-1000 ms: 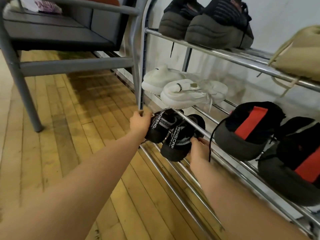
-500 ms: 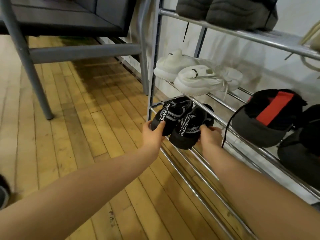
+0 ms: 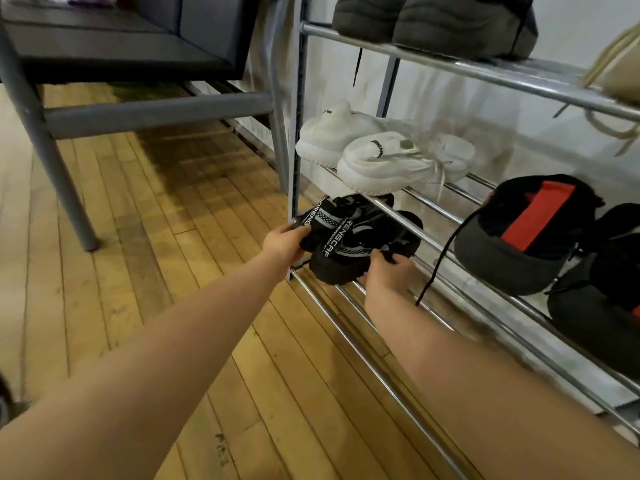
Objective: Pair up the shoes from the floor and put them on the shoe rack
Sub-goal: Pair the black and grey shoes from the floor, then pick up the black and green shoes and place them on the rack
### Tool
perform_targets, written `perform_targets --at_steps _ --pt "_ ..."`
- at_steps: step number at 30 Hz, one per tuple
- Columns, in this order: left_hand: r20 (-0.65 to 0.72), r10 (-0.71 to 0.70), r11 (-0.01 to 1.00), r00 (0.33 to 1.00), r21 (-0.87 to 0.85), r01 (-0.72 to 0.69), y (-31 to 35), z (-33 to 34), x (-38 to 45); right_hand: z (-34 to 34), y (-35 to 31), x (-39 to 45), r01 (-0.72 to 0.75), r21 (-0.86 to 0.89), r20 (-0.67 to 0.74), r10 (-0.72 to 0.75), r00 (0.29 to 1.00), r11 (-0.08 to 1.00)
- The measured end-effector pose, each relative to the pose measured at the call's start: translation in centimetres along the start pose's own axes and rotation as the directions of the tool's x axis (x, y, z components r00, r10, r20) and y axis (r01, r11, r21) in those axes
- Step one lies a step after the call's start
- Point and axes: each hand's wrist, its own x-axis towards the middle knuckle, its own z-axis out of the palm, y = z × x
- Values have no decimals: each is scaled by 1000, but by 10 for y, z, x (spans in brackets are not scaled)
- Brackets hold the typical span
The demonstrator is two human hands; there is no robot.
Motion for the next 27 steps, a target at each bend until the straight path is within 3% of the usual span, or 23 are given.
perform_targets --at_steps 4,8,10,13,15,19,23,27 --pt "7 9 999 1000 32 -9 -7 -1 -6 2 -1 -2 52 -93 -39 -56 998 994" --pt "-7 2 993 1000 116 -1 -7 -14 -12 -4 -3 -19 173 -399 -54 -211 976 901" --pt "-25 12 990 1000 142 -8 -5 -28 -18 -4 -9 -34 356 -470 4 -401 916 808" --pt "-36 25 975 999 220 -16 1 -52 -24 4 -16 -59 664 -440 284 -608 741 605" --pt "-21 37 960 999 277 -30 8 -75 -29 17 -16 -77 707 -391 445 -551 706 590" --pt "-25 45 931 999 363 -32 23 -142 -43 50 2 -118 698 -429 681 -303 667 574" --pt "-160 -14 898 987 433 83 19 -222 -64 87 28 -169 803 -421 862 -89 499 422" --pt "-239 -77 855 968 484 188 7 -308 -86 124 62 -234 865 -347 937 94 337 362"
